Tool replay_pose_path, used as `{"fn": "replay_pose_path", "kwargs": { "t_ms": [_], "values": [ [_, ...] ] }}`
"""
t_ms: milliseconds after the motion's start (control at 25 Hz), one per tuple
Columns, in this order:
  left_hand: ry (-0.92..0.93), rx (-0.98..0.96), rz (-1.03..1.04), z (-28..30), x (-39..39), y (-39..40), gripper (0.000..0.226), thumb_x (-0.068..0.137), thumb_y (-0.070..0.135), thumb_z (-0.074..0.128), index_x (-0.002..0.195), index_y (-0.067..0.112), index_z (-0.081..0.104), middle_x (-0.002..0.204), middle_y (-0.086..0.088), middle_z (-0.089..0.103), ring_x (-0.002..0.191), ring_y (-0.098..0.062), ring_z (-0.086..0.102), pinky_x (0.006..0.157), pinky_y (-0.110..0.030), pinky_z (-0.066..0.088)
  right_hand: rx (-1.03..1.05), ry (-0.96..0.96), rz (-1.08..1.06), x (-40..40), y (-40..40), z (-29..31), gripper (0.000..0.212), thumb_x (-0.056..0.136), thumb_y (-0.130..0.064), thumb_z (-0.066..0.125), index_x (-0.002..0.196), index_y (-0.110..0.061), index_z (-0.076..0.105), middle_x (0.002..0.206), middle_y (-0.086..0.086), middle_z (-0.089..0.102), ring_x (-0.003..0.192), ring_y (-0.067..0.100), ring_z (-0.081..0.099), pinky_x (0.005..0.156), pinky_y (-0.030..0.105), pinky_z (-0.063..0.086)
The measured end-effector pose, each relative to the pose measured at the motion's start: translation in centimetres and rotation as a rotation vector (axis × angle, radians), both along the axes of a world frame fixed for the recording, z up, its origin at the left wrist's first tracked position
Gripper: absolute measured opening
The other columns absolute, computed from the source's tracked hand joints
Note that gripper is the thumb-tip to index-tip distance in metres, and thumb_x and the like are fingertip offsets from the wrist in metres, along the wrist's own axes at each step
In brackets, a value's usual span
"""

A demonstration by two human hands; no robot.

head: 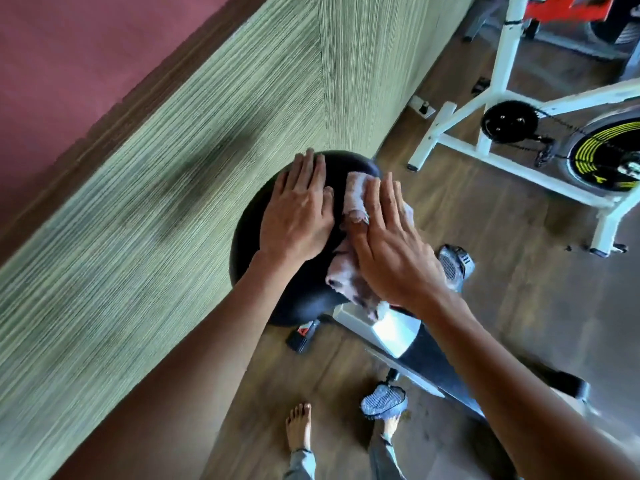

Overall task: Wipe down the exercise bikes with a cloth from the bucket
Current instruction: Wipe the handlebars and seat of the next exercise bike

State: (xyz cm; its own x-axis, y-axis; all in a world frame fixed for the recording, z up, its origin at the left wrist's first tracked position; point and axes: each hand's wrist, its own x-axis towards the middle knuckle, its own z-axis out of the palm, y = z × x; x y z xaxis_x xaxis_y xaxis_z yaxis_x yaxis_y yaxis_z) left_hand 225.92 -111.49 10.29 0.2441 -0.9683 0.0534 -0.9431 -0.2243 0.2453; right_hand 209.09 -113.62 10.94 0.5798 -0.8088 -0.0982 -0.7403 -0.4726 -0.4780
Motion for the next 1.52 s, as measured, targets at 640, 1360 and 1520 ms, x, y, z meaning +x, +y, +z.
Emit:
{"fn": "replay_pose_path", "kwargs": {
  "t_ms": [640,1360,1520],
  "values": [
    [-0.026,0.008,0.068,0.3,-0.1,-0.4,0.056,0.108,0.031,0.022,0.161,0.012,0.022,0.169,-0.002,0.020,0.157,-0.015,0.014,0.129,-0.036,0.012,0.218,-0.294,0.018,2.3,-6.6,-2.0,0.069,0.107,-0.038,0.026,0.159,-0.005,-0.005,0.167,0.018,-0.014,0.154,0.029,-0.017,0.121,0.029,-0.018],
    [0.487,-0.155,0.196,1.3,-0.4,-0.2,0.068,0.106,0.047,0.029,0.162,0.011,0.013,0.171,-0.003,0.009,0.157,-0.009,0.005,0.124,-0.017,0.008,-0.002,-0.037,0.320,6.8,-11.2,-0.4,0.078,0.090,-0.058,0.027,0.154,-0.013,0.032,0.159,0.012,0.032,0.148,0.029,0.025,0.122,0.045,0.014],
    [0.400,-0.340,0.150,2.2,2.3,-2.8,0.055,0.102,0.038,0.045,0.146,0.005,0.049,0.157,-0.012,0.042,0.147,-0.022,0.038,0.123,-0.038,0.029,0.554,-0.399,0.059,4.9,-12.4,1.9,0.083,0.081,-0.054,0.043,0.155,-0.017,0.034,0.160,0.007,0.034,0.148,0.024,0.031,0.121,0.046,0.023]
  ]
}}
